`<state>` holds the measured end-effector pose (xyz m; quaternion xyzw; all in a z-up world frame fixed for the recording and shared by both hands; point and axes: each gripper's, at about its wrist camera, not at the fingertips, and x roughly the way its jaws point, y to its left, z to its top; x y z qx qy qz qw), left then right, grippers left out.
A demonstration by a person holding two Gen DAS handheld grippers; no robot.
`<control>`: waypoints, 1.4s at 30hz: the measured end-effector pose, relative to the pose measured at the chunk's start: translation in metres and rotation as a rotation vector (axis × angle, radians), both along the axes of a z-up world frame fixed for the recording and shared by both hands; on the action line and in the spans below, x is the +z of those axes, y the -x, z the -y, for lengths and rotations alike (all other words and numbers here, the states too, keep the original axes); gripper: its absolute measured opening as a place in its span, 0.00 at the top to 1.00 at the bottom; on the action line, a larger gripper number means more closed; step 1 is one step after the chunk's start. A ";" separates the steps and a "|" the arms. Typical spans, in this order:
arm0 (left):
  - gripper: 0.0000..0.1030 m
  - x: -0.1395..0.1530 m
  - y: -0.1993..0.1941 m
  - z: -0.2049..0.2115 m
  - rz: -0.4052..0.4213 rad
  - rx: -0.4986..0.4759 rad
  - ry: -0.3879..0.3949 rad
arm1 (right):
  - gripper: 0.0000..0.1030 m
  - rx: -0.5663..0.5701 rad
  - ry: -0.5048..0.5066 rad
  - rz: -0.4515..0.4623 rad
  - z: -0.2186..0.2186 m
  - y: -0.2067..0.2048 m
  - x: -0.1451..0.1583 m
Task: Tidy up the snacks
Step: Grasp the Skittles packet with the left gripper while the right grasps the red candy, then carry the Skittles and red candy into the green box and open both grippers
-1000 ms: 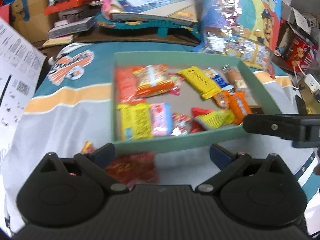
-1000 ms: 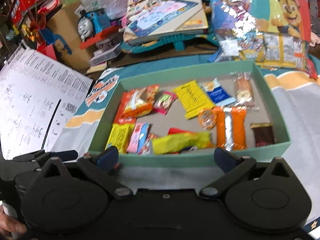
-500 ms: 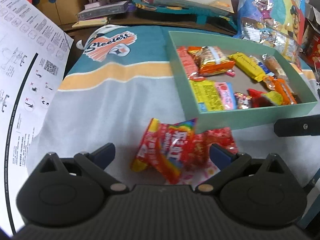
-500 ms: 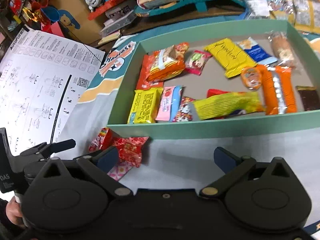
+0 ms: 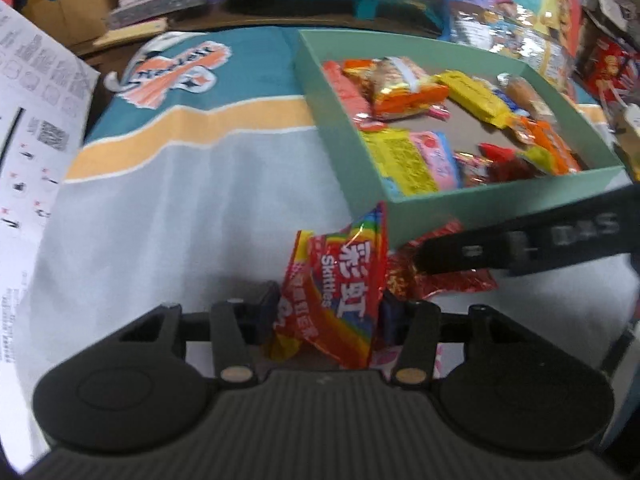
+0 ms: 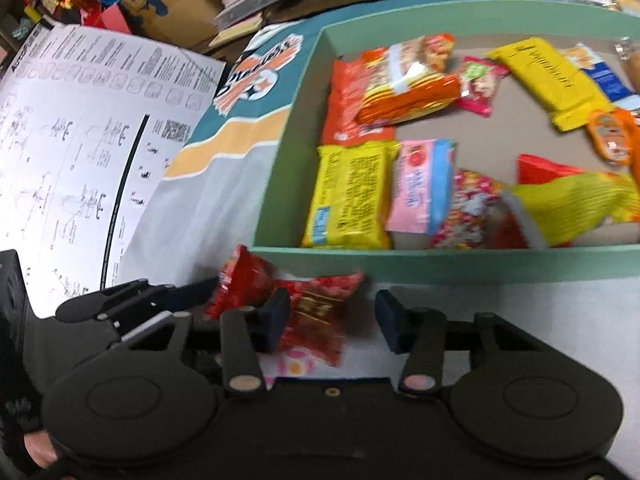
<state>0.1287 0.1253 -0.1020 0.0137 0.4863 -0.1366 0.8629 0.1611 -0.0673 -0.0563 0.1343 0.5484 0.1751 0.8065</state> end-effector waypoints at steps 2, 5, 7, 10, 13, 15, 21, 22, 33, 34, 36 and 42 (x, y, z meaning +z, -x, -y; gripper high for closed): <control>0.52 0.000 0.004 0.006 -0.001 -0.025 0.007 | 0.55 0.008 -0.002 -0.010 -0.003 0.000 -0.004; 0.53 -0.001 0.009 0.016 -0.002 -0.032 0.018 | 0.70 0.031 0.043 0.006 -0.006 0.004 -0.006; 0.53 0.000 0.012 0.021 -0.001 -0.029 0.018 | 0.70 0.044 0.067 0.027 -0.001 0.010 -0.005; 0.53 0.001 0.014 0.024 -0.009 -0.010 0.027 | 0.70 0.020 0.096 0.041 0.020 0.019 -0.003; 0.54 0.002 0.019 0.028 -0.025 -0.013 0.045 | 0.70 -0.041 0.092 0.031 0.049 0.025 -0.005; 0.54 0.002 0.025 0.036 -0.030 -0.013 0.045 | 0.70 -0.077 0.088 0.031 0.067 0.031 -0.006; 0.54 0.003 0.038 0.065 -0.032 -0.045 0.027 | 0.70 -0.161 0.078 0.042 0.106 0.053 -0.007; 0.54 0.004 0.039 0.070 -0.031 -0.055 0.019 | 0.70 -0.175 0.075 0.044 0.114 0.057 -0.007; 0.59 0.015 0.039 0.096 -0.017 -0.042 -0.014 | 0.72 -0.272 0.020 0.056 0.154 0.076 -0.010; 0.59 0.017 0.039 0.096 -0.016 -0.038 -0.015 | 0.72 -0.275 0.016 0.062 0.155 0.077 -0.009; 0.60 0.020 0.040 0.096 -0.015 -0.033 -0.016 | 0.72 -0.281 0.004 0.075 0.156 0.075 -0.008; 0.60 0.039 0.043 0.098 0.003 -0.031 0.009 | 0.72 -0.290 -0.034 0.120 0.165 0.087 0.008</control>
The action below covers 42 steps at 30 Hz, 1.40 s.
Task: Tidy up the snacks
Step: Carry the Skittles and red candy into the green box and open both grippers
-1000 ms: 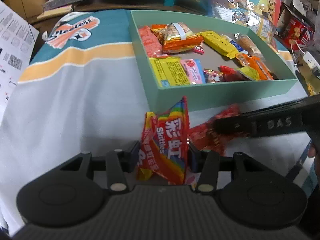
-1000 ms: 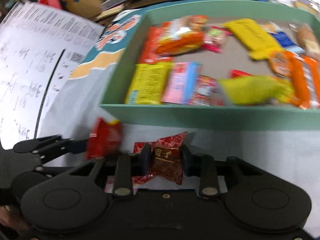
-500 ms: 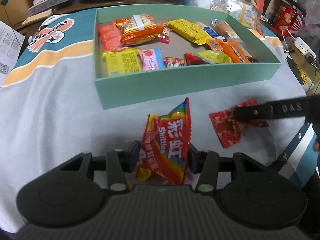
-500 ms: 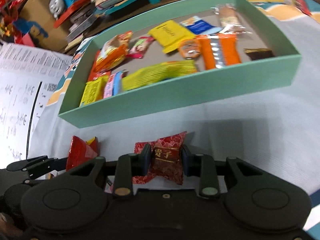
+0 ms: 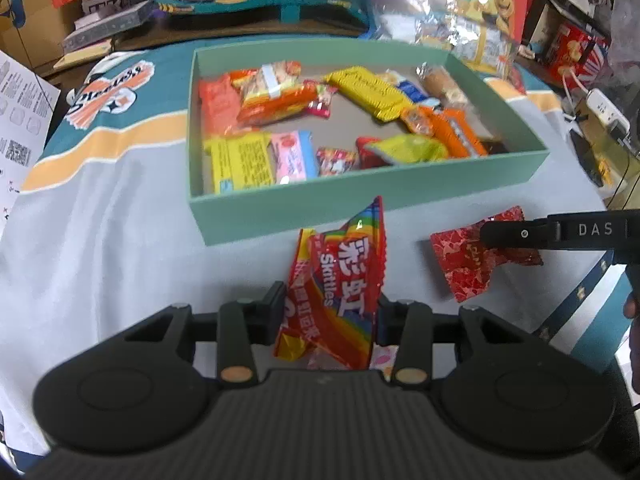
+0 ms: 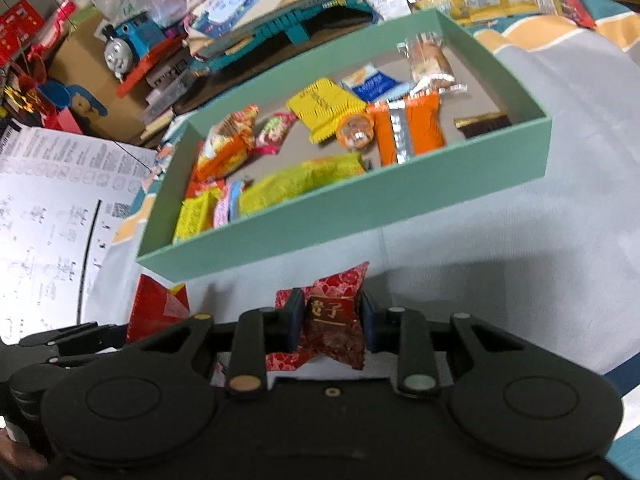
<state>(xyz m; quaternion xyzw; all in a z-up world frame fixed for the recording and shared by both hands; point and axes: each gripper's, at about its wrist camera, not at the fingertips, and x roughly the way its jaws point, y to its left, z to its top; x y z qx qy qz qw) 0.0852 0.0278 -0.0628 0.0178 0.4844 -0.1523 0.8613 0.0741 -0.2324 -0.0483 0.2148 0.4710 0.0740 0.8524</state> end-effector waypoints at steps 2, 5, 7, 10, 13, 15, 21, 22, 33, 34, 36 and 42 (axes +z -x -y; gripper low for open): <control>0.60 0.008 -0.001 0.001 0.010 -0.002 0.013 | 0.72 -0.004 -0.007 0.022 0.006 0.003 0.010; 0.60 0.022 -0.005 0.002 0.035 -0.005 0.029 | 0.72 -0.010 -0.021 0.056 0.009 0.000 0.023; 0.60 0.032 -0.011 0.002 0.056 -0.001 0.039 | 0.72 -0.012 -0.025 0.081 0.011 -0.003 0.033; 0.60 0.044 -0.026 0.003 0.085 0.011 0.041 | 0.72 -0.016 -0.023 0.113 0.013 -0.014 0.045; 0.60 0.052 -0.045 0.007 0.114 0.023 0.038 | 0.72 -0.019 -0.014 0.138 0.010 -0.031 0.055; 0.60 0.055 -0.059 0.011 0.125 0.028 0.040 | 0.72 -0.016 -0.005 0.154 0.006 -0.044 0.060; 0.60 0.051 -0.098 0.024 0.127 0.039 0.026 | 0.72 -0.006 0.019 0.176 -0.006 -0.084 0.065; 0.60 0.049 -0.103 0.025 0.125 0.040 0.022 | 0.72 -0.002 0.025 0.174 -0.008 -0.090 0.064; 0.60 0.023 -0.134 0.037 0.082 0.028 0.002 | 0.72 0.015 0.055 0.133 -0.023 -0.138 0.045; 0.60 0.022 -0.135 0.038 0.081 0.027 0.000 | 0.72 0.017 0.056 0.131 -0.024 -0.141 0.044; 0.60 0.020 -0.139 0.038 0.078 0.026 -0.003 | 0.72 0.019 0.058 0.128 -0.025 -0.146 0.042; 0.60 0.017 -0.146 0.040 0.072 0.025 -0.008 | 0.72 0.027 0.070 0.133 -0.031 -0.155 0.040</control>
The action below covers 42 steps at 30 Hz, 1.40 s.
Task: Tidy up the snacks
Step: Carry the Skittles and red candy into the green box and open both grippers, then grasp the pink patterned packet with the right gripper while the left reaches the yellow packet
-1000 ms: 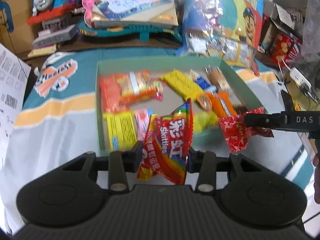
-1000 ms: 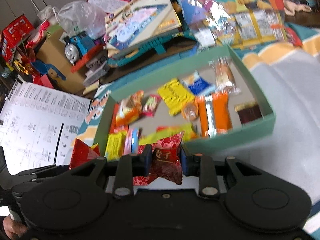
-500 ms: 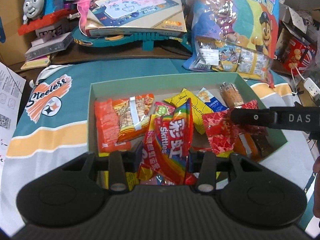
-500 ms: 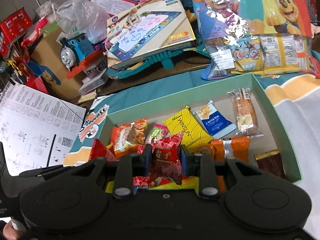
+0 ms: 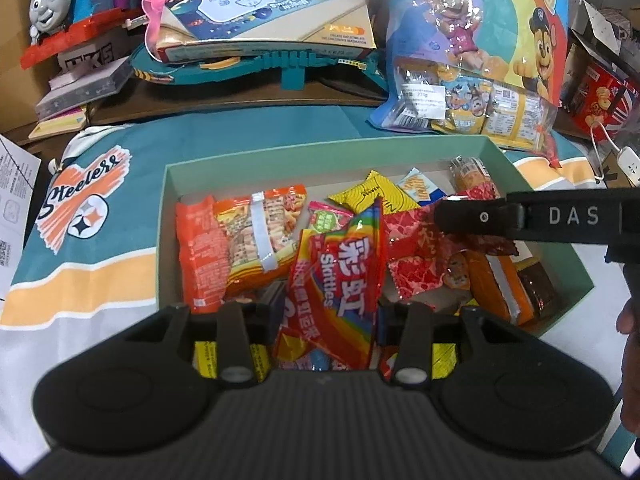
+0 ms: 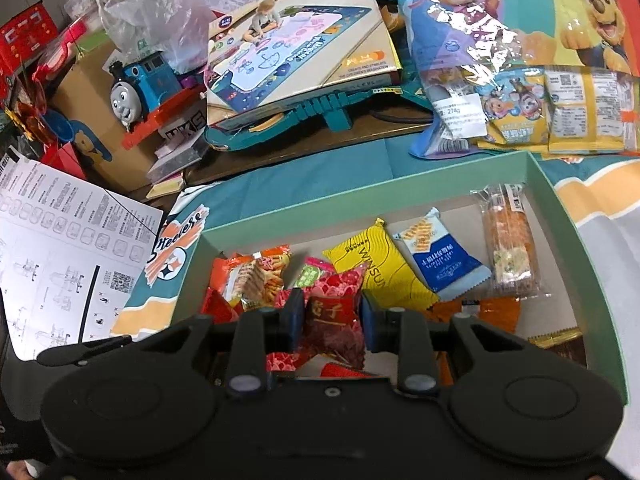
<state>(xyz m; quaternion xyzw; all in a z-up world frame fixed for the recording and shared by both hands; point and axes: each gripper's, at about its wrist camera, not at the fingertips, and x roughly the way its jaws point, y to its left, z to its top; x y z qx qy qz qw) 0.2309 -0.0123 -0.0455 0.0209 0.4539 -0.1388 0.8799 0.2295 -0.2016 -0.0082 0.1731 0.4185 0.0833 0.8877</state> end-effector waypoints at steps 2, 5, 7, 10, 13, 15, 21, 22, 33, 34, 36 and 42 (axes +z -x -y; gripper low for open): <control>0.59 0.000 -0.002 0.001 -0.001 0.002 -0.001 | 0.69 0.002 -0.001 0.001 -0.001 -0.003 0.000; 0.26 0.000 -0.002 0.000 -0.001 0.026 -0.008 | 0.37 -0.006 -0.008 0.010 0.000 -0.004 0.001; 0.00 0.002 -0.001 -0.002 0.022 0.067 -0.020 | 0.09 -0.027 -0.019 0.022 0.002 -0.001 0.002; 0.00 0.003 -0.001 -0.007 0.024 0.101 -0.016 | 0.07 -0.041 -0.013 0.042 0.004 0.005 0.006; 0.00 0.000 -0.001 -0.011 -0.009 0.115 0.000 | 0.00 -0.050 -0.004 0.039 0.006 0.008 0.006; 0.00 0.000 0.001 -0.011 -0.011 0.117 -0.003 | 0.00 -0.053 0.001 0.033 0.007 0.011 0.005; 0.00 0.006 0.015 -0.011 -0.009 0.102 -0.007 | 0.00 -0.055 0.008 0.009 0.008 0.023 0.006; 0.00 0.007 0.017 -0.011 -0.008 0.101 -0.008 | 0.00 -0.054 0.007 0.008 0.008 0.026 0.006; 0.00 0.026 0.056 -0.015 0.015 0.087 -0.007 | 0.00 -0.018 0.014 0.023 0.000 0.063 0.026; 0.00 0.027 0.061 -0.015 0.019 0.084 -0.009 | 0.00 -0.017 0.020 0.026 -0.001 0.067 0.028; 0.00 0.029 0.070 -0.016 0.023 0.080 -0.012 | 0.00 -0.017 0.030 0.029 -0.002 0.075 0.031; 0.00 0.028 0.103 -0.028 0.017 0.070 -0.025 | 0.00 -0.016 0.044 0.016 -0.008 0.103 0.032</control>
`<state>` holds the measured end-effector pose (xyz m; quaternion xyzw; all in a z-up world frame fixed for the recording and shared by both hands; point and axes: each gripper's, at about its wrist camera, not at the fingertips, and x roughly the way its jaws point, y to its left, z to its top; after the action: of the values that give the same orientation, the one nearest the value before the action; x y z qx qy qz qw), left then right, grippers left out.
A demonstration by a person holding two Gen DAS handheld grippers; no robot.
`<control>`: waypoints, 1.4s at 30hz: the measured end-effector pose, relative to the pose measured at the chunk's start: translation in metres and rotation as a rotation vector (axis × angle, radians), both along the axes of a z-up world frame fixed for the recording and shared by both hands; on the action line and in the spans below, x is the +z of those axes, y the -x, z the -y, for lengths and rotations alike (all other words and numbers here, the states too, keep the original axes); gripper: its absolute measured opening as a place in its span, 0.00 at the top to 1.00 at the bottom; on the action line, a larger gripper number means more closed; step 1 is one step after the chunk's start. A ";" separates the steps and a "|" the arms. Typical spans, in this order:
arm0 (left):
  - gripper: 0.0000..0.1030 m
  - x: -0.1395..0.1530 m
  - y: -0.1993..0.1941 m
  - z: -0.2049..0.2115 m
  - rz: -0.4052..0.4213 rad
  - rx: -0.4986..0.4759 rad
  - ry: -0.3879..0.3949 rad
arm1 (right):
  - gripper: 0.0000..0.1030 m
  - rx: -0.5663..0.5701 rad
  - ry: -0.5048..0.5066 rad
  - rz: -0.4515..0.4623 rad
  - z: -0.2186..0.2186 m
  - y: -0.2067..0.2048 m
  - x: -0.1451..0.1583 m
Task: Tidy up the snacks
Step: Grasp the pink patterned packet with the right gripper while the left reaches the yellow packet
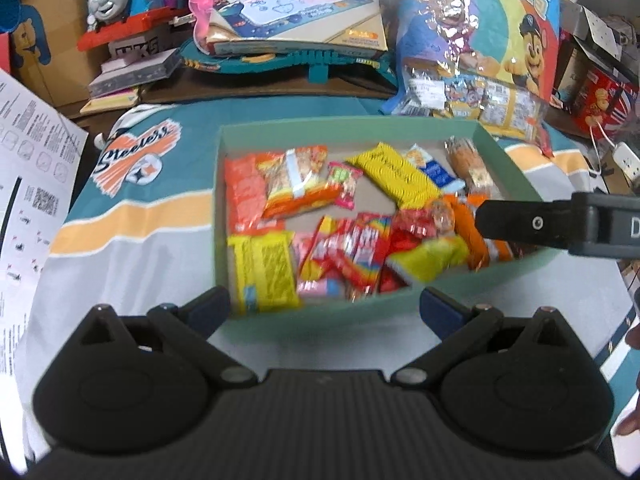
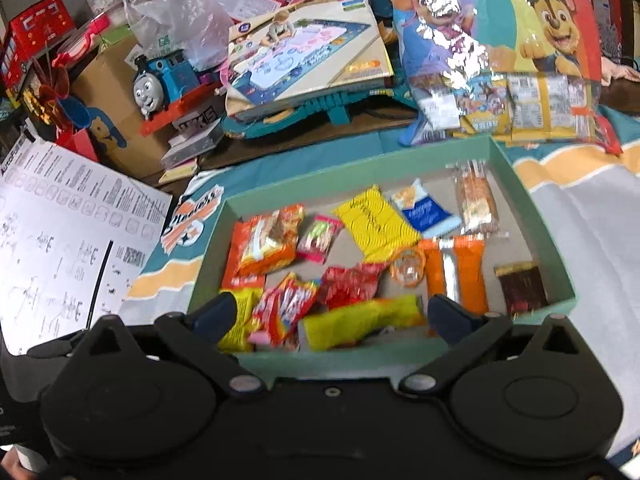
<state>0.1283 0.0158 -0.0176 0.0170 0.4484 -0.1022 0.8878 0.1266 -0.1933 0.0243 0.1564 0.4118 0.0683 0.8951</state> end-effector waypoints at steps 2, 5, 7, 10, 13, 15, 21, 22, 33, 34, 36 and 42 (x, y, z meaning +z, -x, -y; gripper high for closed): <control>0.00 -0.004 0.009 -0.006 -0.011 0.004 -0.007 | 0.00 0.016 -0.030 -0.026 -0.003 0.009 -0.005; 0.00 -0.010 0.022 -0.017 -0.030 0.018 -0.016 | 0.00 0.044 -0.072 -0.061 -0.008 0.019 -0.014; 0.00 -0.015 0.031 -0.025 -0.041 0.028 -0.018 | 0.00 0.062 -0.071 -0.078 -0.014 0.026 -0.020; 0.00 -0.022 0.043 -0.035 -0.060 0.042 -0.020 | 0.00 0.089 -0.071 -0.106 -0.022 0.036 -0.027; 0.00 -0.029 0.057 -0.046 -0.080 0.052 -0.026 | 0.00 0.107 -0.079 -0.129 -0.027 0.045 -0.031; 0.00 -0.034 0.067 -0.053 -0.091 0.059 -0.027 | 0.00 0.116 -0.085 -0.144 -0.029 0.051 -0.034; 0.00 -0.046 0.089 -0.072 -0.135 0.085 -0.016 | 0.00 0.160 -0.117 -0.209 -0.037 0.061 -0.046; 0.00 -0.048 0.091 -0.073 -0.142 0.087 -0.015 | 0.00 0.168 -0.127 -0.225 -0.039 0.063 -0.049; 0.00 -0.073 0.115 -0.095 -0.190 0.113 0.002 | 0.48 0.271 -0.104 -0.332 -0.064 0.085 -0.076; 0.00 -0.074 0.116 -0.097 -0.186 0.114 0.006 | 0.57 0.288 -0.107 -0.340 -0.067 0.085 -0.078; 0.12 -0.075 0.118 -0.102 -0.173 0.115 0.018 | 0.61 0.309 -0.091 -0.350 -0.074 0.086 -0.081; 0.54 -0.073 0.115 -0.107 -0.141 0.095 0.032 | 0.62 0.330 -0.043 -0.362 -0.089 0.082 -0.086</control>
<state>0.0138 0.1224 -0.0903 -0.0257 0.5084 -0.0681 0.8580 0.0442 -0.1040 -0.0619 0.1154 0.5840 0.1932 0.7799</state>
